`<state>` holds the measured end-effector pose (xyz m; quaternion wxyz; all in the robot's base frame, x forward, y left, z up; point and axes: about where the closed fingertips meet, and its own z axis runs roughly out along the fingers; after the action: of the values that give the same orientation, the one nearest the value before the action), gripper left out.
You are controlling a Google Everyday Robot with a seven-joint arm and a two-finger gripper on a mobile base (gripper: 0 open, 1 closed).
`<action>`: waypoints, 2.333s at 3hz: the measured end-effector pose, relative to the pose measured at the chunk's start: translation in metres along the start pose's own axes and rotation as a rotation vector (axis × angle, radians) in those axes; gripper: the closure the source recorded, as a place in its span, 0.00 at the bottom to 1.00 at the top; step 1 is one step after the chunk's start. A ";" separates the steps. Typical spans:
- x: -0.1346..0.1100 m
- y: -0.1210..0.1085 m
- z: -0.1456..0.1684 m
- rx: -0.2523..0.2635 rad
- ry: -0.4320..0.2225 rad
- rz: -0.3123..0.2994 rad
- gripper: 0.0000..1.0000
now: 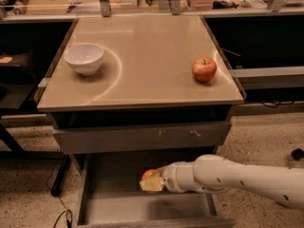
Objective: Place orange into middle drawer
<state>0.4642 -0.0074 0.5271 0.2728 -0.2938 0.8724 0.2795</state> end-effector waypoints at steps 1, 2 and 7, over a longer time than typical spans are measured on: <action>0.009 -0.023 0.012 0.060 -0.018 0.021 1.00; 0.021 -0.045 0.053 0.075 -0.057 0.075 1.00; 0.054 -0.039 0.127 0.079 -0.064 0.174 1.00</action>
Offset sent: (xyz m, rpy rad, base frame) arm 0.0342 -0.0212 -0.0763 -0.0129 -0.0148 -0.1529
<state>0.4930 0.0290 0.3914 0.2864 -0.1968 0.8959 0.2768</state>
